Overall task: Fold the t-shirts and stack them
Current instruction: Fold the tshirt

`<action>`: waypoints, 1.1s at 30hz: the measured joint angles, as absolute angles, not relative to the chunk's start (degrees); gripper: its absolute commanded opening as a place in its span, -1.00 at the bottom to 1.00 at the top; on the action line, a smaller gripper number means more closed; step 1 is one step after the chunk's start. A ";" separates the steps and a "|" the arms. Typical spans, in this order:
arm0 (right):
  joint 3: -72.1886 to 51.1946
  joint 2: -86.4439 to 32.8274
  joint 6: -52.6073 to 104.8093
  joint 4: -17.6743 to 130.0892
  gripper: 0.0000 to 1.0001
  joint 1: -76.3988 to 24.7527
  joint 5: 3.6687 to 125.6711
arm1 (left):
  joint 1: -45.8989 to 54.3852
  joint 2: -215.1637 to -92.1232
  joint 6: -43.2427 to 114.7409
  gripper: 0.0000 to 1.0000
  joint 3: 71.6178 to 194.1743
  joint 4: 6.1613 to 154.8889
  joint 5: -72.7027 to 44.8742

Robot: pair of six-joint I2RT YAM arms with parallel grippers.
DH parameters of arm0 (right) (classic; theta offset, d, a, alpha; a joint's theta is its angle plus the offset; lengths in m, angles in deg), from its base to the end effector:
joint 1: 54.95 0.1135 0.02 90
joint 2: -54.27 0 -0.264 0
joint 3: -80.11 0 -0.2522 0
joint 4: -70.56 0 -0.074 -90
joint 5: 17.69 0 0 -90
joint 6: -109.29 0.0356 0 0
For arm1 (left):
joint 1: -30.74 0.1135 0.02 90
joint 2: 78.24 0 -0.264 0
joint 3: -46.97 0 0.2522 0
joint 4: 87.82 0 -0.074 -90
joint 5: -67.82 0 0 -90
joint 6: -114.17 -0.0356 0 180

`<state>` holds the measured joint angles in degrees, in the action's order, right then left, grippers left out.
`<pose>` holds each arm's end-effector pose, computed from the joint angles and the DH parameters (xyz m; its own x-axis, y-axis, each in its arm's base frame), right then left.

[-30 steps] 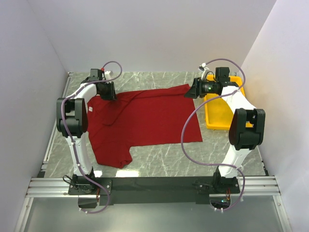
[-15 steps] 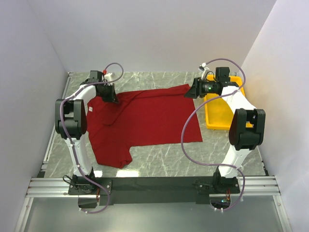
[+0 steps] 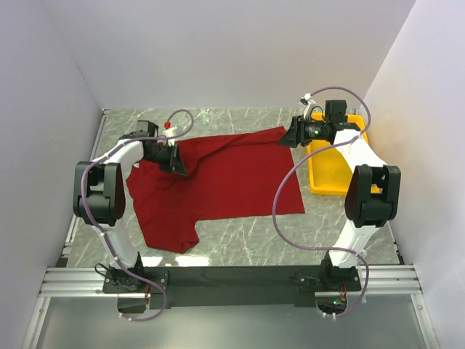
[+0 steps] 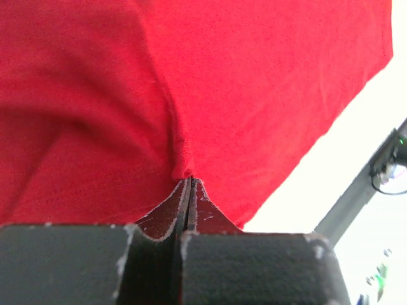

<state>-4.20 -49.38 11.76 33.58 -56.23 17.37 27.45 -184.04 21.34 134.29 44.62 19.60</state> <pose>0.3995 0.0202 0.2684 -0.6259 -0.0613 -0.7775 -0.6541 0.5842 0.4805 0.3699 -0.0450 0.1957 -0.8958 0.0884 -0.4357 0.3576 0.7255 -0.5881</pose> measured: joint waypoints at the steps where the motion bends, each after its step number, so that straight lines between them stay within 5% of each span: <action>1: -4.20 -49.38 11.76 33.58 0.16 -56.23 17.40 | 27.15 -184.04 21.32 -0.99 133.85 44.27 19.76; 21: -5.93 -49.34 11.80 33.69 0.16 -56.23 17.40 | 21.49 -184.15 29.47 -0.88 132.76 46.50 17.20; 33: -5.95 -49.34 11.80 33.67 0.16 -56.23 17.40 | 18.93 -184.17 42.54 -0.99 132.78 47.66 6.95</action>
<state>-5.95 -49.34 11.80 33.67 -56.23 17.40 18.93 -184.17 42.54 132.78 47.66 6.95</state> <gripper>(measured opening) 0.578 0.013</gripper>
